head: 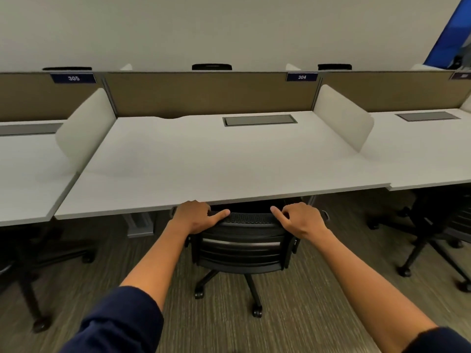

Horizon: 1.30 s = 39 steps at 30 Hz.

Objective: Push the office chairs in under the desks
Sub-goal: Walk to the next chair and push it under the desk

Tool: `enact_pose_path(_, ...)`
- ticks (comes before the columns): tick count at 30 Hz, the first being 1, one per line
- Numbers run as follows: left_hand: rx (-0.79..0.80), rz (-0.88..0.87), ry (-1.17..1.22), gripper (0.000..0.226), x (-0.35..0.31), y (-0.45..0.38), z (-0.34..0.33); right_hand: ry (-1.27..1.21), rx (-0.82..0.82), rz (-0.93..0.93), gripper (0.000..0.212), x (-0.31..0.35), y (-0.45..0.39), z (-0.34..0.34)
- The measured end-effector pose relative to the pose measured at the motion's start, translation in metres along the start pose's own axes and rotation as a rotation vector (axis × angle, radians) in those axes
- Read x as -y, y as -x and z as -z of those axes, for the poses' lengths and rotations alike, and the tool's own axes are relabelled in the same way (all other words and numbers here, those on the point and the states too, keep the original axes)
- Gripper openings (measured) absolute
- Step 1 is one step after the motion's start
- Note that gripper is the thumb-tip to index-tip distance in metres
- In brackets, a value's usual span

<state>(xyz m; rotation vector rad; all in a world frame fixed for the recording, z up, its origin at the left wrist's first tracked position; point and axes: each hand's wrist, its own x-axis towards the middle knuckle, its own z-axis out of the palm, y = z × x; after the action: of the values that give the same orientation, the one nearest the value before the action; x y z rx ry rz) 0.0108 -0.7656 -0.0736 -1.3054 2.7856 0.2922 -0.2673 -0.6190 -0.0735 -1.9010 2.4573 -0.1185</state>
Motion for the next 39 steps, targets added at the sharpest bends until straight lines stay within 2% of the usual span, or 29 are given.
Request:
enact_pose_path(3,-0.094,0.005,-0.023,0.079,-0.015,0.018,-0.007,0.099,-0.061,0.069,0.078,-0.003,0.02,-0.003)
enact_pose_path(8,-0.273,0.027,-0.032,0.082,-0.029,0.04,-0.018,0.107,-0.127,0.077,0.075,-0.011,0.03,0.0)
enact_pose_path(14,-0.384,0.046,-0.061,0.079,-0.042,0.04,-0.02,0.106,-0.188,0.086,0.068,-0.028,0.012,0.0)
enact_pose_path(20,-0.39,0.105,-0.078,0.077,-0.05,0.012,-0.013,0.078,-0.307,0.108,0.065,-0.05,-0.021,-0.002)
enact_pose_path(28,-0.421,0.107,-0.103,0.074,-0.051,-0.021,-0.002,0.003,-0.283,0.121,0.063,-0.061,-0.047,0.002)
enact_pose_path(39,-0.32,0.179,-0.123,0.076,-0.055,-0.06,-0.002,-0.045,-0.291,0.146,0.059,-0.079,-0.091,-0.009)
